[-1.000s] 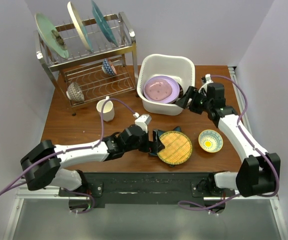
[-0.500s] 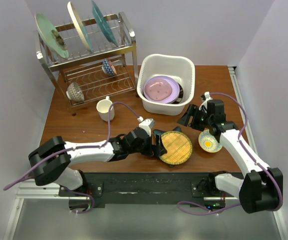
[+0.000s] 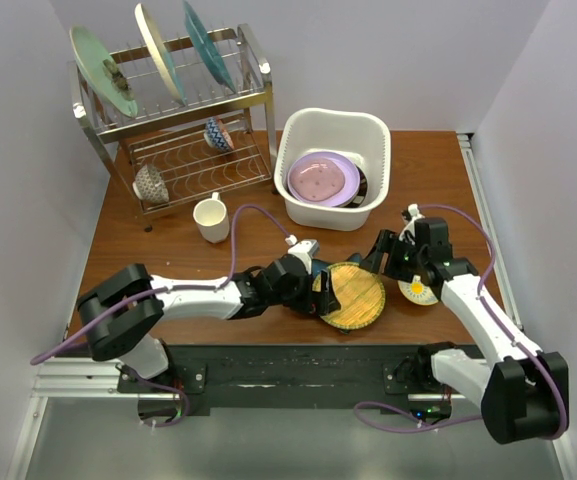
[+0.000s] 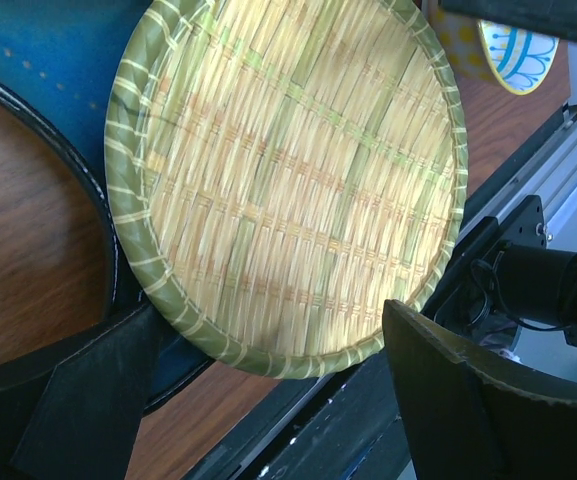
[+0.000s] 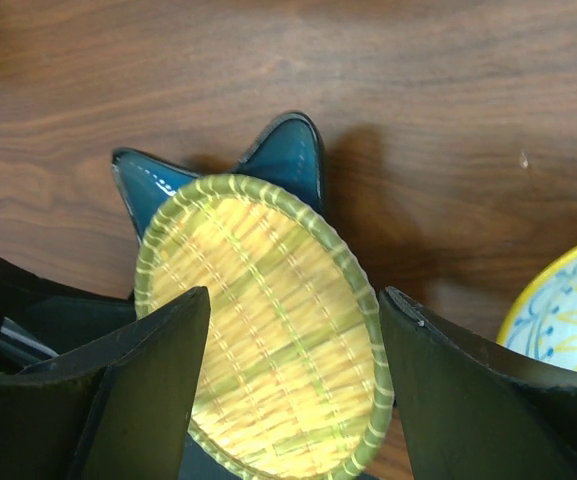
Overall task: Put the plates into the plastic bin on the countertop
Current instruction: Pick up the plate from the corner of the board.
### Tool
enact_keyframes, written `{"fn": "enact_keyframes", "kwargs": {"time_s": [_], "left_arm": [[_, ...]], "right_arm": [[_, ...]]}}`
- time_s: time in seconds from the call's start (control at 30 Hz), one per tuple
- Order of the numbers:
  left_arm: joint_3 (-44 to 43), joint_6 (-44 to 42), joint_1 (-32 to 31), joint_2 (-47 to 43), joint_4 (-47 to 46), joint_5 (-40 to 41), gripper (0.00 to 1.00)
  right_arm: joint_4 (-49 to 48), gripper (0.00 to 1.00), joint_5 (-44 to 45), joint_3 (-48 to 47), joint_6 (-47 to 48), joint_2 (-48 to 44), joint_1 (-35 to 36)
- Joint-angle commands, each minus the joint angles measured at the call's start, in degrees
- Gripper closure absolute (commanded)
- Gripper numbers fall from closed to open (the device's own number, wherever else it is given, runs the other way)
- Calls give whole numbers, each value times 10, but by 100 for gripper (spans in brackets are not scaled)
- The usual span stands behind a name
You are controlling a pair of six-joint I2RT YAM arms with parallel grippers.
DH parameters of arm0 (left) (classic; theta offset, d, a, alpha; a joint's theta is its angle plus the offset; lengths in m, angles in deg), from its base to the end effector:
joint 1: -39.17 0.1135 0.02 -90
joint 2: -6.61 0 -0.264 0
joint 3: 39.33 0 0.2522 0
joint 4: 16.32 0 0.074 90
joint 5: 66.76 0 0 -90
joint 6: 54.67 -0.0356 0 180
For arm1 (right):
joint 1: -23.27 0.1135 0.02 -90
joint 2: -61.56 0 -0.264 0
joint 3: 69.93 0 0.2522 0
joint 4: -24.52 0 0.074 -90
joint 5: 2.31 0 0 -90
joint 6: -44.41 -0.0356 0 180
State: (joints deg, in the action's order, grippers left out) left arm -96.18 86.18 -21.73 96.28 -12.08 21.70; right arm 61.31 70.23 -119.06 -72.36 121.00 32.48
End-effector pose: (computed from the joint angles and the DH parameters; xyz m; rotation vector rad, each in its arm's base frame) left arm 0.1538 -0.2782 0.1748 0.2309 2.4388 -1.0282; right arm 0.2030 0.0437 0.2166 0.2271 2.4357 0.6529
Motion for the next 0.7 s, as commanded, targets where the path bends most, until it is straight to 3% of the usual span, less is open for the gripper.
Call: {"fn": "enact_keyframes", "kwargs": {"time_s": [0.0,0.13,0.27,0.37,0.67], "left_arm": [[-23,8,-4,4,-23,-6,7],[-27,3,-3,5,-28,-3,11],[-34,0,-3,23,-38,-8,35],[-42,0,-3,38,-45,-17,42],[-25,23,-2,33,-72,-5,50]], "right_arm": [[30,28,9,22,22,-22,-2],[25,29,27,40,15,-42,-2],[33,30,56,41,7,-57,-2],[33,30,67,47,-2,-64,-2],[26,31,44,51,-6,-40,-2]]}}
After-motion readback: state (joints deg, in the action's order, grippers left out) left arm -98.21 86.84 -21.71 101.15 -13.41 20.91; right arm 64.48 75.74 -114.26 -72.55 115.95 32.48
